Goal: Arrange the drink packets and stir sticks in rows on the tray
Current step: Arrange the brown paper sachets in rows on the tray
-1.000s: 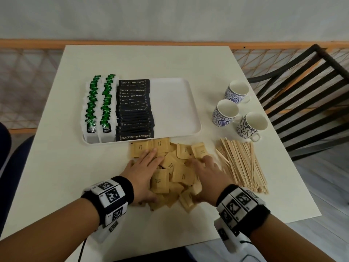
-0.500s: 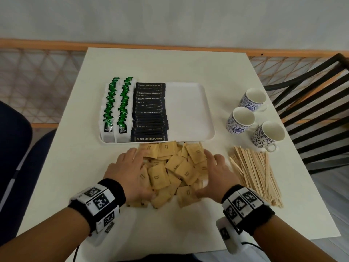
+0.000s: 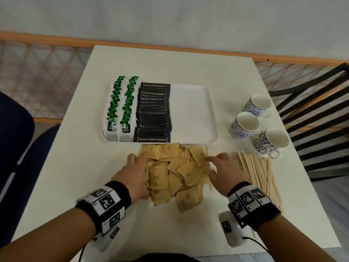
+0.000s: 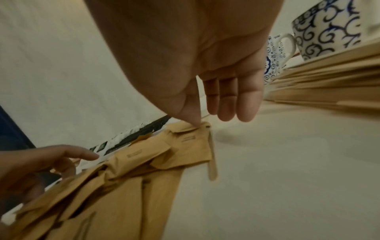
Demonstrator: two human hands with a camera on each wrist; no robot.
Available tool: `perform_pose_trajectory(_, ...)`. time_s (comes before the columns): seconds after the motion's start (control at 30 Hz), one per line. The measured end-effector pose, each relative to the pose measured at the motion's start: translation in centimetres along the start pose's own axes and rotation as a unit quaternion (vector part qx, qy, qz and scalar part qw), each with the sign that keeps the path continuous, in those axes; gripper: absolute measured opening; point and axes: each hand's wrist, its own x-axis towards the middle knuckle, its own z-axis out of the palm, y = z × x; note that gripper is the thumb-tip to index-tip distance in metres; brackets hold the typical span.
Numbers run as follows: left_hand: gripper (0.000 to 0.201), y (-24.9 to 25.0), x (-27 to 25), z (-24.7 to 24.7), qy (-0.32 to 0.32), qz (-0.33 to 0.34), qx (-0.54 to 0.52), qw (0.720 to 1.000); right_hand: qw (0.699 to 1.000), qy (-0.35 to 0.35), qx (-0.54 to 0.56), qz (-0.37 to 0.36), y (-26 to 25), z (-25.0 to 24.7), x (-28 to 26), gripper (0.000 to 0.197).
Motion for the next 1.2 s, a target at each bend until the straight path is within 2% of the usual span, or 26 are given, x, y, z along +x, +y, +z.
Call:
perform_pose_trajectory(0.13,0.105,0.1,0.2,-0.2,-0.007,-0.006,0.013,1.0,0.999,-0.025,-0.02,0.015,-0.5,0.0,1.3,0.058)
perform_pose_trajectory(0.4,0.102,0.2,-0.1,-0.3,-0.006,-0.006,0.014,1.0,0.995,-0.047,-0.081,0.045,1.0,-0.5,1.0,0.055)
perform_pose_trajectory(0.5,0.102,0.2,-0.2,-0.3,-0.004,-0.003,0.006,1.0,0.991,-0.028,-0.117,0.055,1.5,-0.8,0.8,0.05)
perform_pose_trajectory(0.63,0.098,0.3,-0.1,-0.3,-0.004,-0.001,-0.012,1.0,0.996,0.011,-0.08,0.036,0.7,-1.2,0.6,0.047)
perform_pose_trajectory(0.67,0.096,0.4,0.0,-0.3,-0.001,0.001,-0.02,1.0,0.998,-0.002,-0.062,0.029,0.4,-1.2,0.6,0.052)
perform_pose_trajectory(0.8,0.088,0.9,0.2,-0.1,0.001,0.001,-0.055,0.998,0.995,-0.095,-0.004,0.028,-0.6,-0.9,0.1,0.094)
perform_pose_trajectory(0.87,0.083,0.8,0.6,0.2,0.004,-0.008,-0.066,0.998,0.996,-0.087,-0.021,0.024,-0.7,-0.4,0.1,0.097)
perform_pose_trajectory(1.03,0.08,0.4,1.7,0.4,-0.001,-0.046,-0.101,0.994,0.994,-0.078,0.051,0.054,0.3,0.6,0.6,0.078)
perform_pose_trajectory(1.2,0.081,-0.1,2.8,0.3,-0.006,-0.068,-0.158,0.985,0.997,-0.034,0.069,0.001,0.8,0.3,0.6,0.035)
